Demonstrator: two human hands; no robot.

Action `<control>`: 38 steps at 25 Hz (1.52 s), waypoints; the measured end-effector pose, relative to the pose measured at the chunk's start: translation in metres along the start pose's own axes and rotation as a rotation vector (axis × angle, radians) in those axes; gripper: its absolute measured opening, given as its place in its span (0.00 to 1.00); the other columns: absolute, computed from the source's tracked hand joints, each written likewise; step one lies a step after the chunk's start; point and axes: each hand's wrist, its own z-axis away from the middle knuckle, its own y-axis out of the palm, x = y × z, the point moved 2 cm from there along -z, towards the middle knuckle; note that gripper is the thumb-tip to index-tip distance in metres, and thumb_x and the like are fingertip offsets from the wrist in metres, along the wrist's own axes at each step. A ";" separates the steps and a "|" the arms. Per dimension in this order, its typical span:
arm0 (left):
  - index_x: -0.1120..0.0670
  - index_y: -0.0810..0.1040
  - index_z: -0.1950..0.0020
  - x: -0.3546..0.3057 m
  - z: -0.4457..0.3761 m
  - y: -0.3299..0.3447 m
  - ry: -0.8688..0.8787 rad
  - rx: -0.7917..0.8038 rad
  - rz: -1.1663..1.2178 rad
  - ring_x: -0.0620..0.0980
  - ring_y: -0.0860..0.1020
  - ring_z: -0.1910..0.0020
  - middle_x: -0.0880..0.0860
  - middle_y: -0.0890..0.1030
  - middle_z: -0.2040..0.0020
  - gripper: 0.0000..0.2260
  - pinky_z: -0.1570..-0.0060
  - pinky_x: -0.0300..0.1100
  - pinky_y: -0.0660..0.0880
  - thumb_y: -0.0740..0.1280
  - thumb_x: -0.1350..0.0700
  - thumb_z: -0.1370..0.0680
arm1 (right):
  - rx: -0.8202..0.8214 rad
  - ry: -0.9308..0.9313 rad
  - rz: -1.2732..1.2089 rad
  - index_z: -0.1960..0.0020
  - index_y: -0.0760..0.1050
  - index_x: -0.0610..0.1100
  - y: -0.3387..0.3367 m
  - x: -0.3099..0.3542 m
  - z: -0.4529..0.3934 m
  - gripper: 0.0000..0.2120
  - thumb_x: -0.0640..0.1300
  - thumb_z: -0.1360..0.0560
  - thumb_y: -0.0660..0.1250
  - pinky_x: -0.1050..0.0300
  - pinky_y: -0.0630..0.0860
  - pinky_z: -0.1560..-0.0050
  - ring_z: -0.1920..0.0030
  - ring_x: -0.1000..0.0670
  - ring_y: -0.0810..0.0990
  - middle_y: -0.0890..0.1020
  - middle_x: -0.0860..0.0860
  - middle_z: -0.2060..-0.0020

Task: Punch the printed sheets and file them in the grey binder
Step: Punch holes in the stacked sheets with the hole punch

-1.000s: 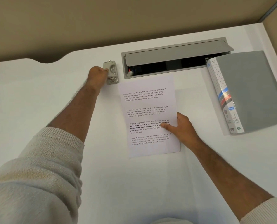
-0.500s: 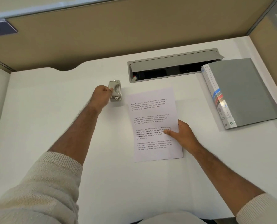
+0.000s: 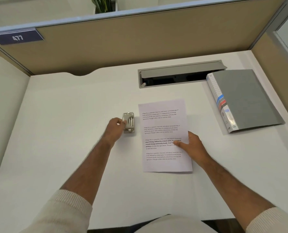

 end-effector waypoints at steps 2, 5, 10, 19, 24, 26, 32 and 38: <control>0.51 0.73 0.60 0.011 0.018 0.007 -0.017 0.015 0.006 0.54 0.77 0.55 0.56 0.80 0.52 0.12 0.52 0.49 0.74 0.68 0.54 0.17 | 0.006 0.004 -0.008 0.36 0.79 0.47 0.000 -0.002 0.007 0.19 0.42 0.25 0.77 0.73 0.77 0.54 0.51 0.68 0.83 0.85 0.61 0.47; 0.50 0.74 0.60 0.025 0.043 0.014 -0.041 0.022 0.020 0.54 0.77 0.53 0.56 0.81 0.50 0.12 0.51 0.50 0.75 0.68 0.53 0.17 | 0.010 0.007 -0.011 0.36 0.78 0.47 -0.001 -0.005 0.016 0.19 0.43 0.25 0.77 0.66 0.79 0.51 0.49 0.64 0.84 0.86 0.57 0.45; 0.51 0.74 0.59 0.043 0.079 0.028 -0.076 0.026 0.032 0.53 0.76 0.56 0.54 0.79 0.53 0.12 0.53 0.48 0.73 0.67 0.54 0.17 | 0.032 0.012 -0.043 0.36 0.78 0.46 -0.001 -0.008 0.029 0.20 0.42 0.26 0.77 0.65 0.80 0.50 0.49 0.61 0.85 0.86 0.55 0.44; 0.52 0.73 0.59 0.063 0.115 0.039 -0.117 0.048 0.044 0.52 0.74 0.58 0.51 0.77 0.57 0.12 0.54 0.47 0.72 0.68 0.55 0.16 | 0.111 0.036 -0.088 0.35 0.78 0.48 0.006 -0.022 0.043 0.22 0.42 0.26 0.78 0.45 0.81 0.37 0.43 0.54 0.86 0.86 0.55 0.42; 0.53 0.73 0.60 0.062 0.117 0.038 -0.122 0.053 0.051 0.52 0.73 0.59 0.52 0.77 0.58 0.12 0.54 0.47 0.71 0.69 0.55 0.17 | 0.105 0.058 -0.100 0.36 0.78 0.50 0.006 -0.027 0.045 0.21 0.43 0.27 0.78 0.43 0.81 0.37 0.44 0.53 0.86 0.87 0.56 0.43; 0.53 0.73 0.60 0.061 0.117 0.038 -0.127 0.051 0.042 0.52 0.73 0.60 0.53 0.77 0.58 0.12 0.54 0.46 0.71 0.69 0.56 0.17 | 0.104 0.061 -0.103 0.35 0.78 0.50 0.006 -0.028 0.045 0.21 0.42 0.26 0.78 0.43 0.81 0.37 0.44 0.53 0.86 0.87 0.56 0.43; 0.53 0.74 0.59 0.062 0.116 0.037 -0.137 0.058 0.040 0.51 0.73 0.59 0.53 0.78 0.57 0.11 0.54 0.46 0.71 0.69 0.55 0.17 | 0.120 0.067 -0.104 0.34 0.77 0.50 0.012 -0.030 0.046 0.23 0.44 0.27 0.79 0.42 0.80 0.37 0.43 0.53 0.86 0.86 0.55 0.42; 0.52 0.75 0.59 0.065 0.114 0.036 -0.133 0.066 0.038 0.51 0.74 0.56 0.51 0.78 0.57 0.11 0.53 0.47 0.72 0.70 0.54 0.17 | 0.129 0.060 -0.090 0.33 0.76 0.49 0.020 -0.027 0.045 0.24 0.43 0.27 0.79 0.44 0.80 0.36 0.43 0.54 0.85 0.86 0.56 0.42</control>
